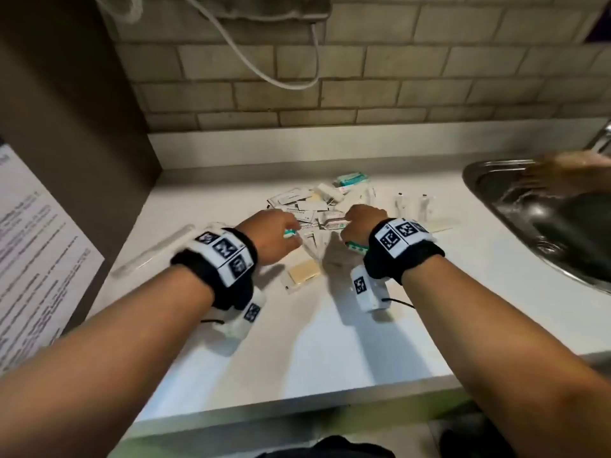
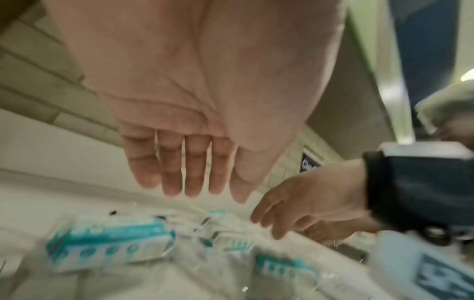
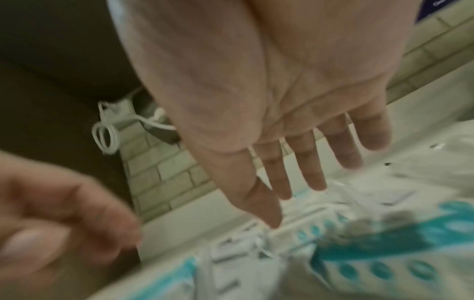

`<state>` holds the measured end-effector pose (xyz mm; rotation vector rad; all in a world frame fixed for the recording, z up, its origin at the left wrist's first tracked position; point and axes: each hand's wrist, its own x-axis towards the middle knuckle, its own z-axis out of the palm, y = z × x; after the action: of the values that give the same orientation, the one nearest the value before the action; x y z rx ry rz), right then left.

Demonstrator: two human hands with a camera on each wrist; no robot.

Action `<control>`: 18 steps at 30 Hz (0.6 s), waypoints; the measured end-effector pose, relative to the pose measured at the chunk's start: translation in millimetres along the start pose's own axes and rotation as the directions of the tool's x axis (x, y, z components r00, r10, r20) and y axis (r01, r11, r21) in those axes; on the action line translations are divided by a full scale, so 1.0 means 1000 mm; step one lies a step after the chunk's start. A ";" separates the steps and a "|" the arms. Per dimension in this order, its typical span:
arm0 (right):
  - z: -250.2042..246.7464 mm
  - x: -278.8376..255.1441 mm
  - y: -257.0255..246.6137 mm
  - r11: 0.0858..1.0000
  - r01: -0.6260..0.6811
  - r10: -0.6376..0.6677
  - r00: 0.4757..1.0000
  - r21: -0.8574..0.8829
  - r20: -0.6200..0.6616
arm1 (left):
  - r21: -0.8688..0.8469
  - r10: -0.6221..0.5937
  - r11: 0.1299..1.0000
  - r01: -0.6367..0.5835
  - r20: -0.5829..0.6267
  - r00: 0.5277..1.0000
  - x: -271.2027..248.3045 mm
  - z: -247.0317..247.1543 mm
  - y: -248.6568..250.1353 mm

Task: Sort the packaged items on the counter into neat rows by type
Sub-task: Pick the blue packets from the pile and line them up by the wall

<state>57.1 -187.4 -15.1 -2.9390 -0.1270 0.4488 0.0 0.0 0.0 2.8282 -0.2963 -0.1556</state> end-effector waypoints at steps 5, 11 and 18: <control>0.022 0.004 0.016 0.994 -0.096 0.096 0.995 -0.057 0.000 | 0.192 -0.200 0.964 0.184 0.069 0.977 0.039 0.024 -0.008; 0.012 0.016 0.020 0.997 -0.044 0.045 0.999 -0.058 0.016 | 0.240 -0.283 0.933 0.267 0.035 0.958 0.056 0.032 -0.022; -0.018 0.046 -0.002 0.983 0.146 -0.149 0.989 0.109 0.021 | -0.020 -0.301 0.954 0.300 -0.086 0.950 0.111 -0.002 -0.010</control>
<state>106.8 -182.8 -10.8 -2.7942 -0.3123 0.4609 109.7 -14.6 -9.5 2.8471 0.1575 -0.0937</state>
